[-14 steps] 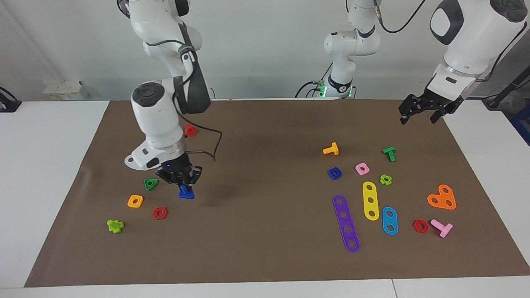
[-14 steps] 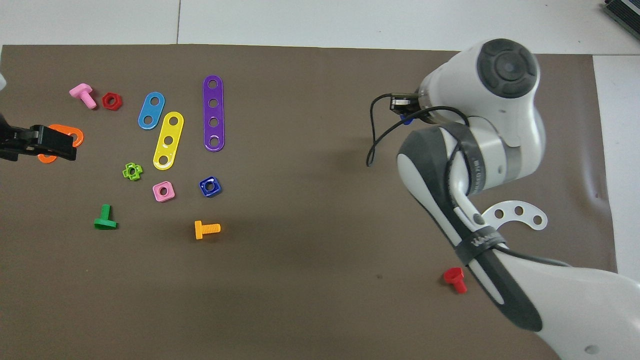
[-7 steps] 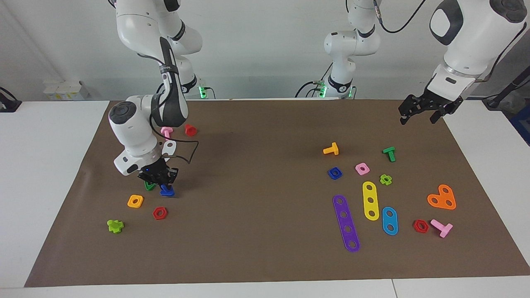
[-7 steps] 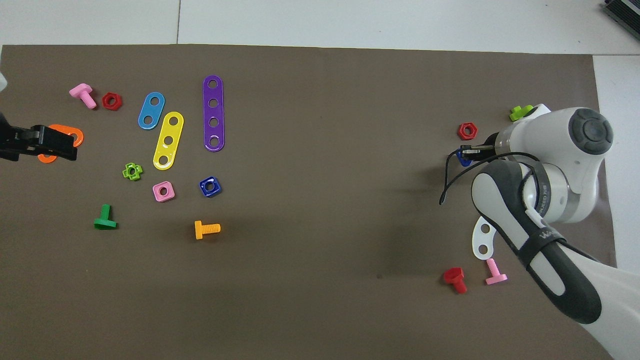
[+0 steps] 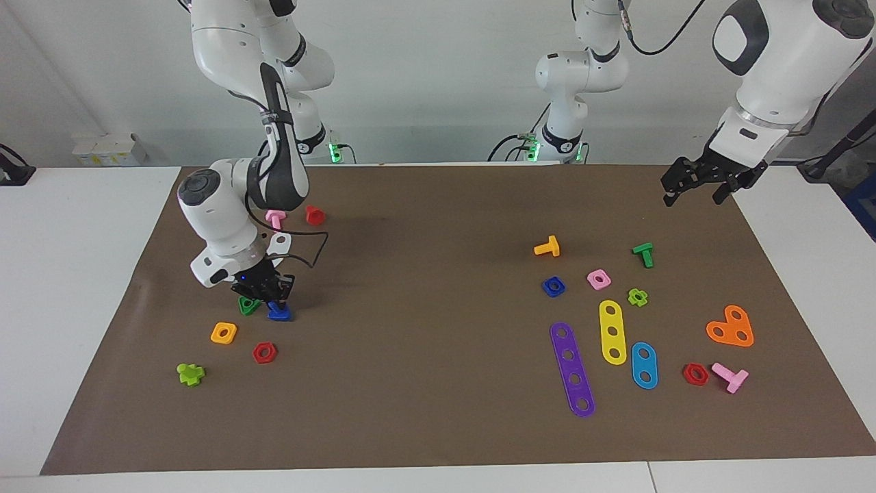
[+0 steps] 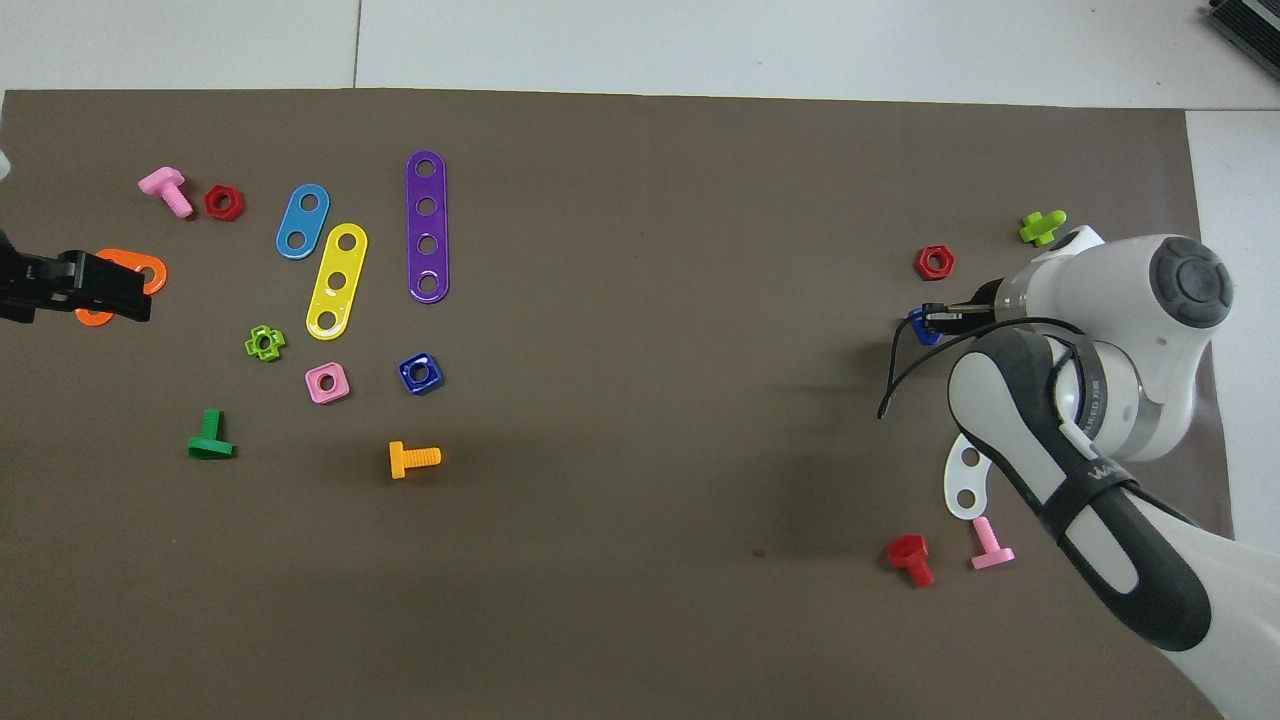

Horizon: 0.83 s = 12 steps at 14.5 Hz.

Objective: Unscrew and place screws in storage area

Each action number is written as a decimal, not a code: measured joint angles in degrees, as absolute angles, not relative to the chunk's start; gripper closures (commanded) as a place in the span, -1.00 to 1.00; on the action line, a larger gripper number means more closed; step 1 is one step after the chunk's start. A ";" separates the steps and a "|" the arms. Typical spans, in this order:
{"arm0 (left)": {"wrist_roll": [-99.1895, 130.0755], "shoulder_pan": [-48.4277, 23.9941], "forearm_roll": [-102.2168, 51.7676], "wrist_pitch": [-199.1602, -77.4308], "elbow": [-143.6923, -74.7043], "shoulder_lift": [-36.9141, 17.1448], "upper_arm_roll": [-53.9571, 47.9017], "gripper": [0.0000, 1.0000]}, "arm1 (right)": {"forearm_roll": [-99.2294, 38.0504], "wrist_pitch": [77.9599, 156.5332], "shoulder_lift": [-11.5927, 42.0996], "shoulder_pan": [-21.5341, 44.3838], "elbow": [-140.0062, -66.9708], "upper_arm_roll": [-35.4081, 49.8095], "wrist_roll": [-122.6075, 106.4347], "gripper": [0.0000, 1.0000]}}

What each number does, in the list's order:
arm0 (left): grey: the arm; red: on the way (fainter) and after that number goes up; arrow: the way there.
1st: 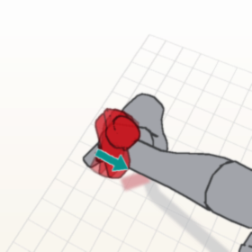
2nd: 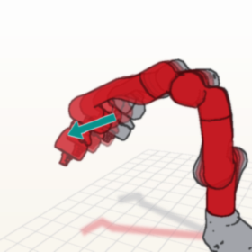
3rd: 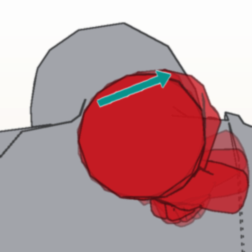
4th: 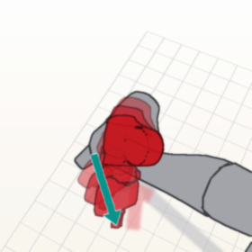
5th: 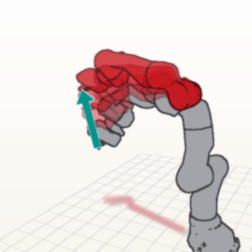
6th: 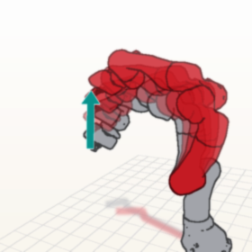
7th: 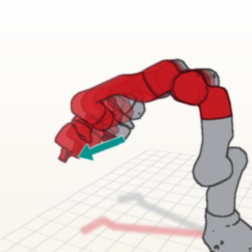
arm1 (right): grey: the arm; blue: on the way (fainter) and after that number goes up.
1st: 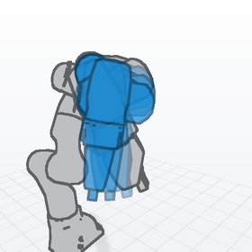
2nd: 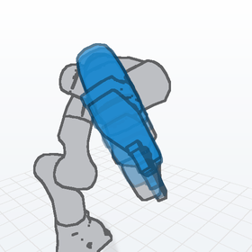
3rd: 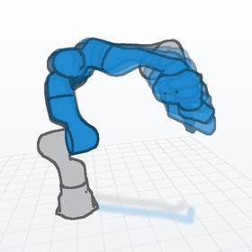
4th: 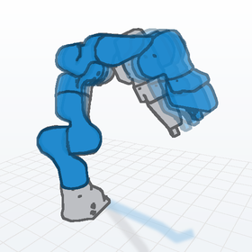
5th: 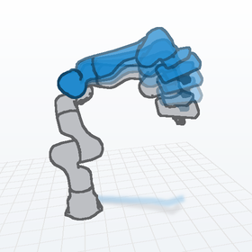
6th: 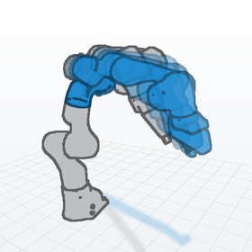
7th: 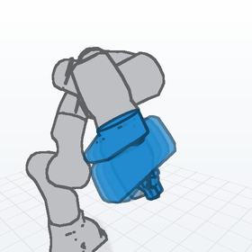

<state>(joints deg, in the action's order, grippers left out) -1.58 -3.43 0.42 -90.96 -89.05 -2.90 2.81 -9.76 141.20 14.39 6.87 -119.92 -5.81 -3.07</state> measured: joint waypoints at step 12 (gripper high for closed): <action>-1.58 -3.51 0.75 -91.87 -89.44 -2.89 2.68 -1.00 | -2.45 107.14 6.24 5.86 -96.94 -7.09 4.56 -1.00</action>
<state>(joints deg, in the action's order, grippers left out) -1.58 -3.51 0.75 -91.87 -89.44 -2.89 2.68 -2.45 107.14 6.24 5.86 -96.94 -7.09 4.56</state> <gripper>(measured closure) 0.000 0.000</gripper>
